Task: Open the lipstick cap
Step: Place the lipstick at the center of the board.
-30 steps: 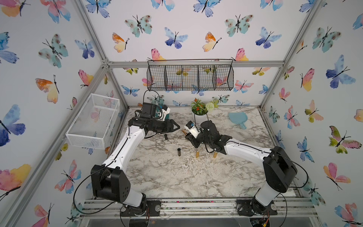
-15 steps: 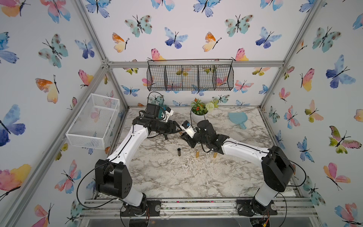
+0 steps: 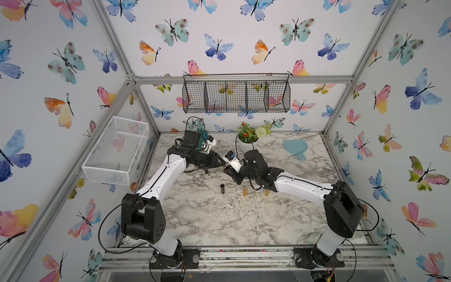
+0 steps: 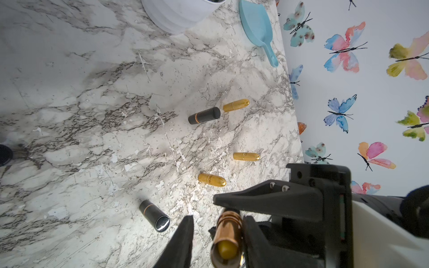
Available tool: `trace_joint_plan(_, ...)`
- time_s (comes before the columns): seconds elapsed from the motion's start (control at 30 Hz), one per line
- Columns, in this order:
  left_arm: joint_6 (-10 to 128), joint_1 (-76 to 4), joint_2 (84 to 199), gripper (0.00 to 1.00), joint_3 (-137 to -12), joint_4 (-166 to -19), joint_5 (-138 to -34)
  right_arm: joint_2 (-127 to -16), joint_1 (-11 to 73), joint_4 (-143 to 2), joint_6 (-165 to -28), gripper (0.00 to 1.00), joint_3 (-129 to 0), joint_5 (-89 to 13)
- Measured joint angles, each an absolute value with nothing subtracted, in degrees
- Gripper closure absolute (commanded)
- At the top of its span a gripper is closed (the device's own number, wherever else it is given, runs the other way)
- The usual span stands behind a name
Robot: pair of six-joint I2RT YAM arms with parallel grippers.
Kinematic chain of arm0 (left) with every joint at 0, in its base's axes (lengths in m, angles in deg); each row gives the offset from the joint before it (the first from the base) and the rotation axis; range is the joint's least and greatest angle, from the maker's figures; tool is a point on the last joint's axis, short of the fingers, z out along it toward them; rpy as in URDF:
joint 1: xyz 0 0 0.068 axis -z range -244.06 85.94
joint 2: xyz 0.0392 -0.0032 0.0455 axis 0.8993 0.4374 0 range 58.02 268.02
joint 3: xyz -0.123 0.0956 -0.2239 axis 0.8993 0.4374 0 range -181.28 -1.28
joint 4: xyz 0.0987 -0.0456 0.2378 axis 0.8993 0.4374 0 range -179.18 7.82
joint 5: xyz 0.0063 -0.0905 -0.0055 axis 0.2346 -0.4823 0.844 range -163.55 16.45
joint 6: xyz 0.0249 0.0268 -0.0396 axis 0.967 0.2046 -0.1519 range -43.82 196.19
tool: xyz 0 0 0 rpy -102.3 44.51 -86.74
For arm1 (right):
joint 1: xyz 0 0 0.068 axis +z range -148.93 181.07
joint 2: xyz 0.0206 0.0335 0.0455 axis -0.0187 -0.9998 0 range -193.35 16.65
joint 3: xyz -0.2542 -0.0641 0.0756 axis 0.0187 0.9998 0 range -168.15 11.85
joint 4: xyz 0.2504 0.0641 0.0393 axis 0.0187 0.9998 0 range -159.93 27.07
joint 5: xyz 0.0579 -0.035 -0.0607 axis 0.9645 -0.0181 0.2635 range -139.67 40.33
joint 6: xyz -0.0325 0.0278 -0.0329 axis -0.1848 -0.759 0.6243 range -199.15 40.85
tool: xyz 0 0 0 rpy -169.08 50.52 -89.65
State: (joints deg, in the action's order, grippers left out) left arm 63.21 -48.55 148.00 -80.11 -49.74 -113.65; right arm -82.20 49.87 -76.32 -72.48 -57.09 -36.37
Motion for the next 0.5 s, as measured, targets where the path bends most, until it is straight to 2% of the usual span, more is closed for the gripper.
trace_joint_plan(0.3, 63.34, -48.42, 148.04, 0.82, -80.11, -50.02, -114.21, -82.75, 49.93, -76.34, -72.48, 0.83, -57.09, -36.44)
trace_joint_plan(0.47, 63.43, -48.29, 148.09, 0.84, -80.11, -50.09, -114.32, -83.27, 49.91, -75.93, -72.98, 0.60, -57.92, -38.14)
trace_joint_plan(0.5, 63.45, -48.29, 148.09, 0.84, -80.11, -50.09, -114.30, -83.47, 49.91, -75.93, -73.24, 0.52, -58.36, -38.73)
